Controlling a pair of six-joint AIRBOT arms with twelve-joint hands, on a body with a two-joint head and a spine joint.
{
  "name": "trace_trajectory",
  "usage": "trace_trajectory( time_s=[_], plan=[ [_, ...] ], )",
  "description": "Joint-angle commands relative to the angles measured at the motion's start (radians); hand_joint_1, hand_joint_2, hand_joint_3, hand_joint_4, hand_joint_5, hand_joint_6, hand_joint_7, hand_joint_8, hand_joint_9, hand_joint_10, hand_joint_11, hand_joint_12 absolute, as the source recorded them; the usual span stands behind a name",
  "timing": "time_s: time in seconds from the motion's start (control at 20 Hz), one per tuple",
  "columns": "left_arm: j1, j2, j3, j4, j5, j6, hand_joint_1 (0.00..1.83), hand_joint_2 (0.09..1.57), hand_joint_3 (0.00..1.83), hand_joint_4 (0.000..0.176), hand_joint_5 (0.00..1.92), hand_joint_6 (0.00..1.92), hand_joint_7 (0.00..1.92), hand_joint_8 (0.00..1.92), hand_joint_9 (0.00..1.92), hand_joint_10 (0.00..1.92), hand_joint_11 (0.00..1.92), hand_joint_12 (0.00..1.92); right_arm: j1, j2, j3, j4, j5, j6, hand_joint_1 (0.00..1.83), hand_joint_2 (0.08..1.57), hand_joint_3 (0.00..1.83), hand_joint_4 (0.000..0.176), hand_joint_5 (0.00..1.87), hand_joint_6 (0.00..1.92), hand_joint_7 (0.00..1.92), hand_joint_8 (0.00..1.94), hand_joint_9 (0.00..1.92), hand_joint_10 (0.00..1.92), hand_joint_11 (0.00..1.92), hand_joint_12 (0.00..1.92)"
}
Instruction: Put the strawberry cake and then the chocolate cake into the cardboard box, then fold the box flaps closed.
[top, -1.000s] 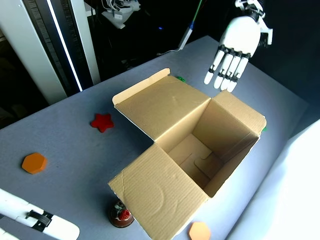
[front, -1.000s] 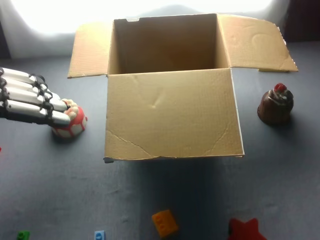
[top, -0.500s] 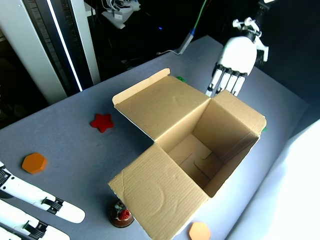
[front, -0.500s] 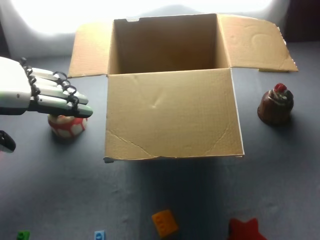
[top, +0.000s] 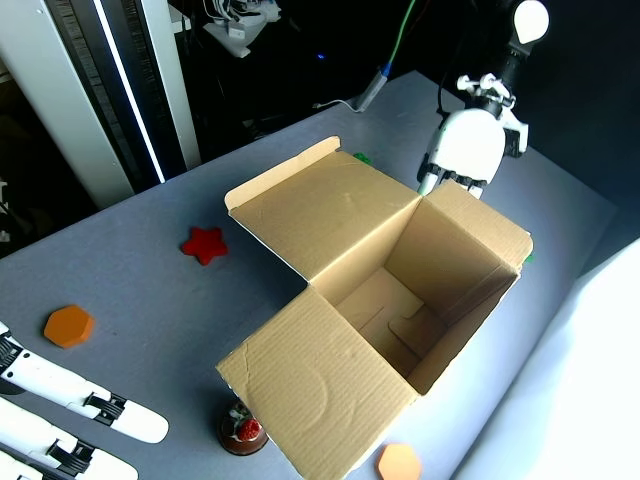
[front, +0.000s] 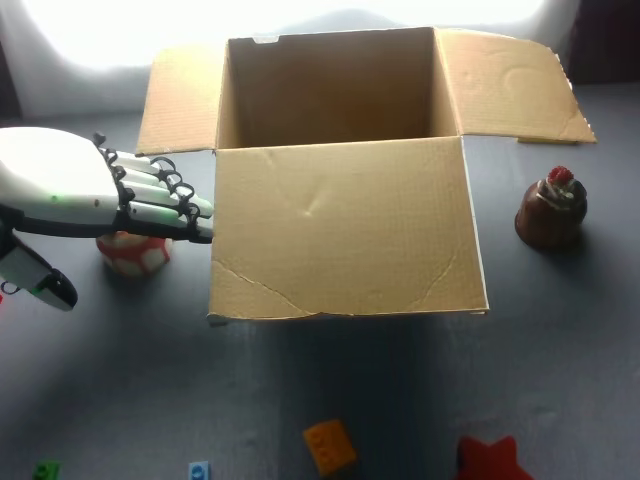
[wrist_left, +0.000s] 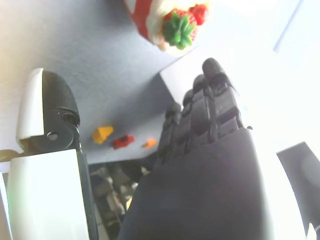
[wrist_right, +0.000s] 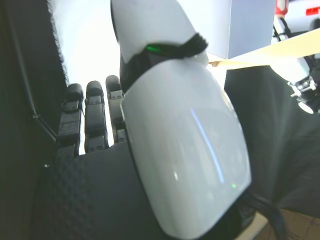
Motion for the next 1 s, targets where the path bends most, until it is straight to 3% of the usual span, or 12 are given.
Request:
trace_trajectory(
  time_s=[0.0, 0.3, 0.6, 0.65, 0.95],
  plan=[
    [0.000, -0.001, 0.012, -0.064, -0.007, 0.008, 1.19, 0.95, 0.00, 0.054, 0.03, 0.01, 0.01, 0.00, 0.08, 0.00, 0.00, 0.61, 0.010, 0.015, 0.001, 0.001, 0.105, -0.004, 1.22, 1.02, 0.00, 0.074, 0.00, 0.00, 0.00, 0.00, 0.01, 0.00, 0.00, 0.00],
    [0.013, -0.075, 0.105, -0.068, 0.013, 0.013, 1.22, 0.97, 0.00, 0.066, 0.03, 0.00, 0.02, 0.00, 0.07, 0.00, 0.00, 0.54, 0.010, 0.015, -0.002, 0.001, 0.105, -0.004, 1.21, 1.03, 0.01, 0.079, 0.00, 0.00, 0.01, 0.00, 0.00, 0.00, 0.00, 0.00],
    [0.015, -0.127, 0.184, -0.069, 0.021, 0.013, 1.23, 0.98, 0.01, 0.079, 0.06, 0.01, 0.00, 0.00, 0.05, 0.00, 0.00, 0.50, 0.010, 0.015, -0.004, 0.001, 0.105, -0.004, 1.19, 1.03, 0.01, 0.063, 0.00, 0.00, 0.00, 0.00, 0.00, 0.00, 0.00, 0.00],
    [0.018, -0.132, 0.192, -0.069, 0.021, 0.013, 1.25, 0.98, 0.00, 0.079, 0.06, 0.01, 0.00, 0.00, 0.05, 0.00, 0.00, 0.48, 0.010, 0.015, -0.004, 0.001, 0.105, -0.004, 1.20, 1.03, 0.01, 0.069, 0.00, 0.00, 0.00, 0.00, 0.00, 0.00, 0.00, 0.00],
    [0.044, -0.144, 0.195, -0.069, 0.030, 0.013, 1.23, 0.98, 0.00, 0.079, 0.05, 0.00, 0.00, 0.00, 0.06, 0.01, 0.00, 0.43, 0.010, 0.015, -0.007, 0.001, 0.105, -0.004, 1.20, 1.02, 0.00, 0.057, 0.00, 0.00, 0.00, 0.00, 0.00, 0.00, 0.02, 0.01]
  ],
)
